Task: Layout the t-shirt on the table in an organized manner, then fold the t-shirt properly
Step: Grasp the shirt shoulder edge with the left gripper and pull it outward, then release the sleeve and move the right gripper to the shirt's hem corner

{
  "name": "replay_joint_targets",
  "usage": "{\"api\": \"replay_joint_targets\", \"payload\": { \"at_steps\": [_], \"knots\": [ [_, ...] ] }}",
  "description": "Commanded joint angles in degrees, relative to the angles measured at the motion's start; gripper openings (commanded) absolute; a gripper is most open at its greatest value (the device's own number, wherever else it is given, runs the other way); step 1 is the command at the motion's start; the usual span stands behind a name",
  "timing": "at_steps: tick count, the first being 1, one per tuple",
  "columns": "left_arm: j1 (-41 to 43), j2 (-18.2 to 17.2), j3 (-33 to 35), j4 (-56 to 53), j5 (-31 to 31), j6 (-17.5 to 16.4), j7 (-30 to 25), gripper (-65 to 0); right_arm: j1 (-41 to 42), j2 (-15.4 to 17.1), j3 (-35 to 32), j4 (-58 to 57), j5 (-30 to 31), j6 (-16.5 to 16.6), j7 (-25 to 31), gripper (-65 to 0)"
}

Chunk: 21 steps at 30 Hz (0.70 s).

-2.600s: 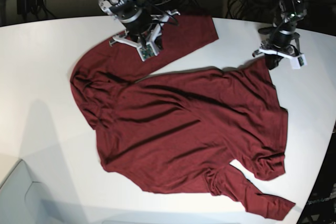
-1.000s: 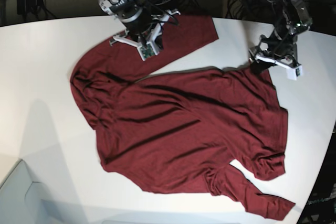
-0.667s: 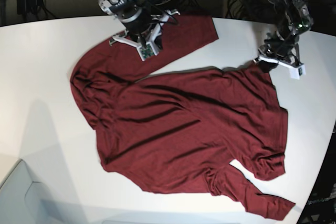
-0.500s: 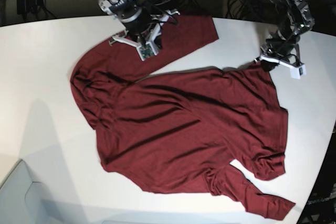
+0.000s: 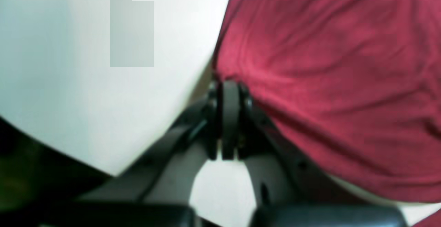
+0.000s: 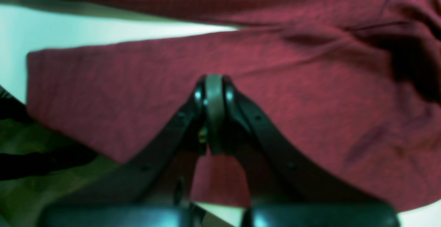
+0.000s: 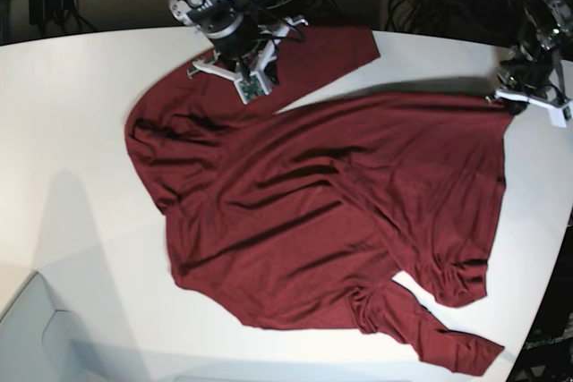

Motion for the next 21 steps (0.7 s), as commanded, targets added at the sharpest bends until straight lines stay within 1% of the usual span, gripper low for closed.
{"api": "replay_joint_targets", "payload": {
  "at_steps": [1,6,8,10,17,21],
  "knots": [
    [0.18,-0.84,-0.49,0.79,0.11,0.11,-0.78,-64.7,0.0,-0.15,-0.05,1.02,0.03,-0.03,1.26,-65.0],
    [0.18,-2.25,-1.1,0.87,0.02,0.11,-0.78,-64.7,-0.08,-0.15,0.03,1.02,0.03,-0.03,1.26,-65.0],
    [-0.08,-2.07,-3.65,0.87,0.02,0.11,-0.78,-64.7,0.0,-0.15,0.03,1.02,0.03,-0.03,1.26,-65.0],
    [-0.35,-2.07,-4.8,0.7,0.2,0.11,-0.78,-64.7,0.0,-0.15,0.03,1.1,0.03,-0.03,1.26,-65.0],
    [-0.35,-1.54,-5.06,0.35,0.38,0.11,-0.78,-64.7,0.18,-0.06,0.03,1.54,0.03,-0.03,1.34,-65.0],
    [-0.44,-1.54,-5.06,-2.73,0.02,0.11,-0.87,-64.7,0.97,-0.06,0.12,1.54,0.03,-0.03,1.26,-65.0]
  ]
}}
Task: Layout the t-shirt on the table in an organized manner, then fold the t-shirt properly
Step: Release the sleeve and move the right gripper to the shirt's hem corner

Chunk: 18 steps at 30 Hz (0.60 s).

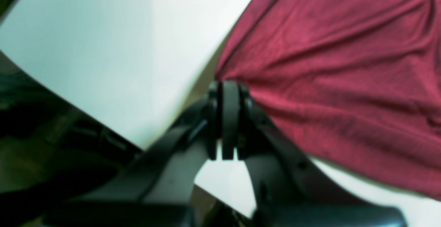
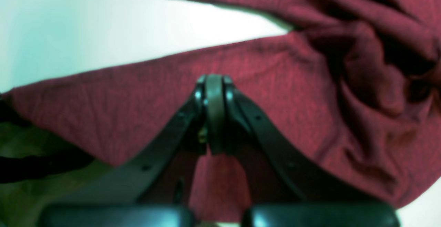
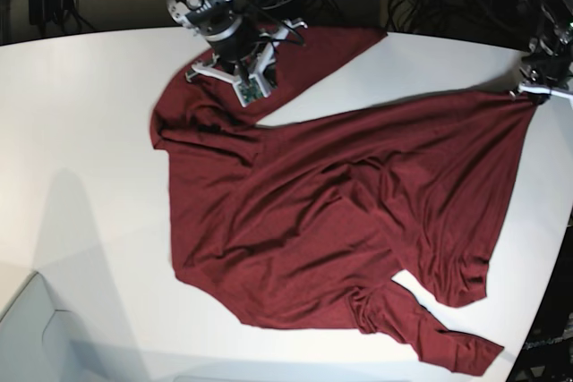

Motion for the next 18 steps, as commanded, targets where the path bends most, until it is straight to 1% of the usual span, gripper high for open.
{"api": "replay_joint_targets", "payload": {
  "at_steps": [1,3,7,12,15,18],
  "knots": [
    [-0.15,-0.73,-0.25,0.06,-0.59,-0.06,-1.24,-64.7,0.29,-0.04,0.08,1.24,0.03,-0.03,1.28,-65.0],
    [-0.15,-0.73,-0.25,-1.78,-0.59,-0.06,-1.5,-64.7,0.73,0.05,0.25,1.24,0.03,-0.03,1.28,-65.0],
    [-0.24,-0.73,-0.25,-4.6,-0.59,-0.06,-1.59,-64.7,2.14,0.05,3.07,1.24,0.03,-0.03,1.28,-65.0],
    [-0.94,-0.65,-0.25,-7.41,-0.59,-0.06,-1.59,-64.7,6.45,0.05,6.41,0.97,0.03,0.06,1.19,-65.0],
    [-1.03,-0.65,-0.25,-8.38,-0.59,-0.06,-1.59,-64.7,10.49,0.13,7.9,0.18,0.03,0.14,0.84,-65.0],
    [-1.56,-0.56,-0.25,-8.46,-0.59,-0.06,-1.42,-64.7,16.73,0.13,9.49,-2.89,0.03,0.23,-1.45,-65.0]
  ]
}}
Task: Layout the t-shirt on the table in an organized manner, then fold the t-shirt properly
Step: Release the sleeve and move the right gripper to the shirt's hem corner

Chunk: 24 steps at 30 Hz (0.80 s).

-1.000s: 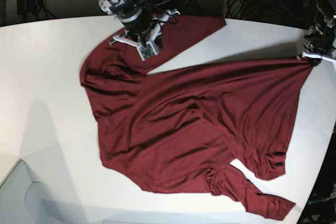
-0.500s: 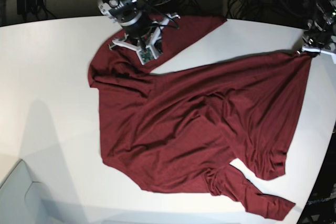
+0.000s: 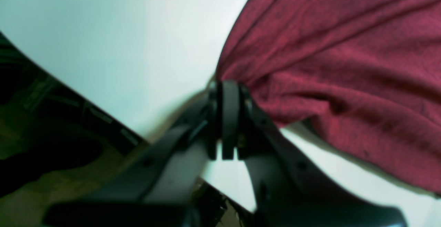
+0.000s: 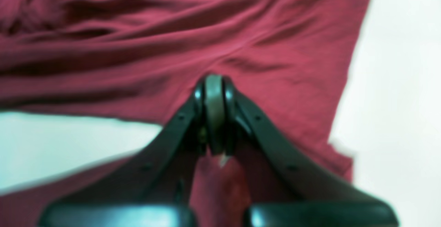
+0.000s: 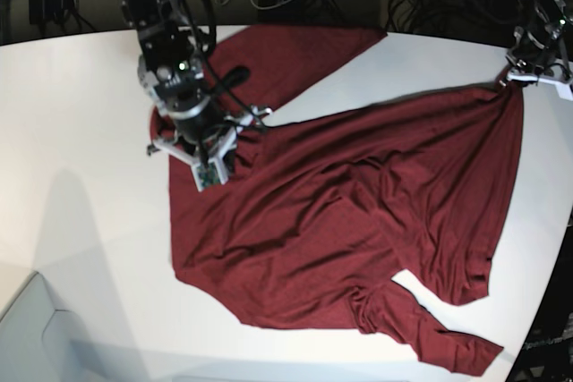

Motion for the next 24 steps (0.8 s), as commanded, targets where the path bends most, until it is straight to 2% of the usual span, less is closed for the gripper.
{"api": "replay_joint_targets", "payload": {
  "at_steps": [1,5,9,11,14,18,21,24],
  "knots": [
    [-0.6,-0.43,-0.1,0.72,-0.19,-0.08,0.18,-64.7,3.7,-0.04,0.24,-0.98,-0.23,0.1,0.97,-65.0],
    [-0.86,0.45,-0.1,0.89,-0.19,-0.08,0.27,-64.7,14.51,-0.04,0.24,-11.62,-0.23,0.19,0.71,-65.0],
    [-0.95,1.6,-0.1,0.72,-0.19,-0.08,0.09,-64.7,27.44,-0.39,0.24,-28.41,-0.23,0.19,1.77,-65.0],
    [-0.95,1.95,-0.1,0.72,-0.19,-0.08,0.0,-64.7,32.45,-0.48,0.33,-37.47,-0.14,0.19,5.02,-65.0],
    [-0.95,2.12,-0.1,0.72,-0.19,-0.08,0.27,-64.7,40.36,-1.45,0.33,-53.11,-0.14,0.19,13.28,-65.0],
    [-0.69,3.09,-0.28,0.72,-0.19,-0.08,-0.17,-64.7,47.3,-1.54,0.33,-68.15,-0.14,0.19,22.16,-65.0],
    [-0.6,3.09,-0.28,0.63,-0.19,-0.08,-0.26,-64.8,48.71,-1.62,0.24,-74.04,-0.14,0.1,27.79,-65.0],
    [-0.6,3.18,-0.28,0.63,-0.19,-0.08,-0.26,-64.8,48.45,-1.62,0.06,-75.27,-0.14,0.1,30.51,-65.0]
  ]
}}
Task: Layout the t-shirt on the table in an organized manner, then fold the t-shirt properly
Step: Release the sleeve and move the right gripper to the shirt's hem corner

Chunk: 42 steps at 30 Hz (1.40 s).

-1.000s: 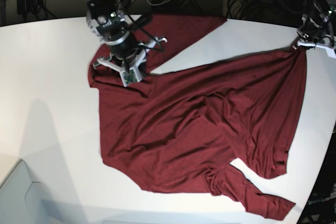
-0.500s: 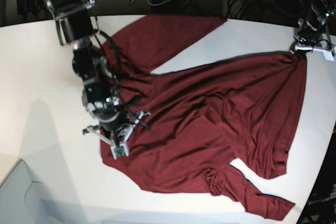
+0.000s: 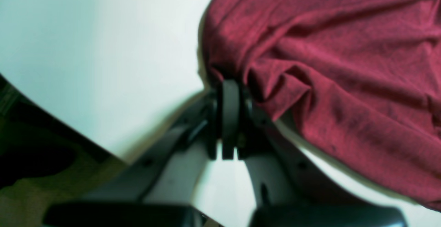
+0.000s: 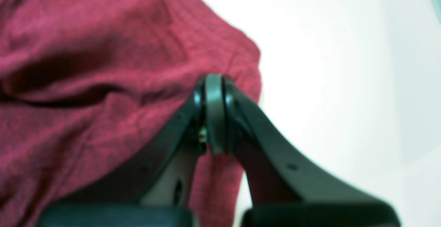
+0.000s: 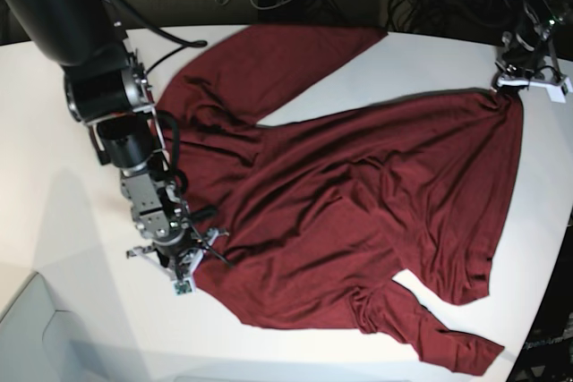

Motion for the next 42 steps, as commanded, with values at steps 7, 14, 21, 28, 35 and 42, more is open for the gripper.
{"api": "replay_joint_targets", "payload": {
  "at_steps": [7,14,21,28,35,42],
  "knots": [
    [0.06,-0.34,-0.14,0.37,0.51,0.13,1.45,-64.8,0.13,0.54,0.17,-1.01,-0.14,-0.18,4.39,-65.0],
    [-0.03,0.63,0.03,0.37,0.51,0.13,1.45,-64.8,-0.57,4.5,0.26,-1.45,-0.14,-0.27,5.62,-65.0],
    [-0.03,1.86,0.03,0.37,0.51,0.13,1.45,-64.8,-0.66,8.63,0.26,-1.45,-0.14,-0.36,5.53,-65.0],
    [-2.58,3.62,0.12,-1.3,0.59,0.13,1.45,-64.8,-0.66,11.53,0.26,-1.45,-0.14,-0.45,5.27,-65.0],
    [-5.22,4.14,0.12,-5.17,0.42,0.13,1.97,-64.8,-1.19,12.85,4.22,-2.68,-0.23,-0.45,5.0,-65.0],
    [-5.04,4.06,0.12,-4.56,0.42,0.13,2.06,-64.8,-2.86,13.64,5.54,-2.06,-0.14,-0.45,5.27,-65.0]
  ]
}}
